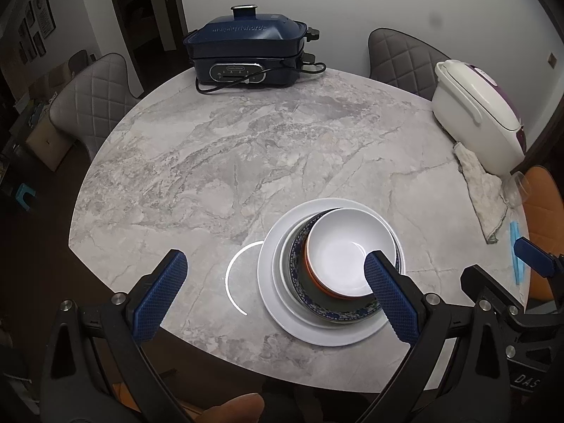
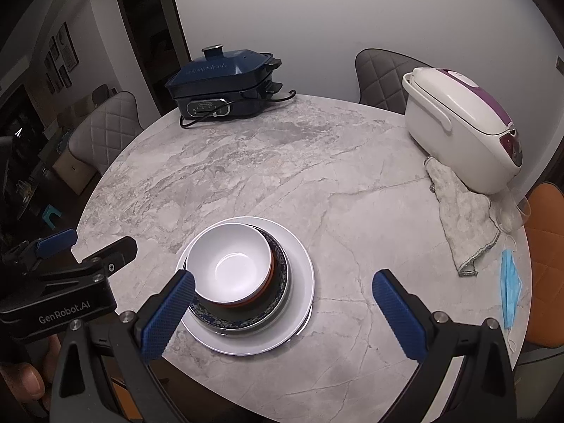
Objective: Organize plates and bowls
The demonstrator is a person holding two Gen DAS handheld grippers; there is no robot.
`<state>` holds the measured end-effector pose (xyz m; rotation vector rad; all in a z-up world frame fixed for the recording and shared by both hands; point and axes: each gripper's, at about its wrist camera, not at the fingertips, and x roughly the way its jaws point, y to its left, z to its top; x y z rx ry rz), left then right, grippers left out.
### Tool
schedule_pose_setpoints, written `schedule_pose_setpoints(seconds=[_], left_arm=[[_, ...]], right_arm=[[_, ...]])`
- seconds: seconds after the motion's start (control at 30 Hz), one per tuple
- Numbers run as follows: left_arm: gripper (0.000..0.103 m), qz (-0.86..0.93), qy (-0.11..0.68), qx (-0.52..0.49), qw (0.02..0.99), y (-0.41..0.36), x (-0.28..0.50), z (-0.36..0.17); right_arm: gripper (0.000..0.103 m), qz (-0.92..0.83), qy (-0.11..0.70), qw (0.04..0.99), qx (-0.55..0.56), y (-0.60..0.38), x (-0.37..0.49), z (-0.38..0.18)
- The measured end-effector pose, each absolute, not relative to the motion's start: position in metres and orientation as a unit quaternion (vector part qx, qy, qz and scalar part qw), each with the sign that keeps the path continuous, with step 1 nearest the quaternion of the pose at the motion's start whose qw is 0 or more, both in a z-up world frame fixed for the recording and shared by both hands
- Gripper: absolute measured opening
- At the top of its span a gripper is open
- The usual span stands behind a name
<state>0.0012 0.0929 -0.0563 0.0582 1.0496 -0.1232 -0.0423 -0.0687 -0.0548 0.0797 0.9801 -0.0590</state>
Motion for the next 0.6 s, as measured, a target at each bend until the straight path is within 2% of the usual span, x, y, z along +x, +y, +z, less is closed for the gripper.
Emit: schedule_pose_setpoints(seconds=[0.6], left_arm=[[0.102, -0.054, 0.501, 0.03, 0.863, 0.0892, -0.0015, -0.0597]], right_arm=[[0.103, -0.029, 0.472, 0.88, 0.037, -0.066, -0.0412, -0.0569]])
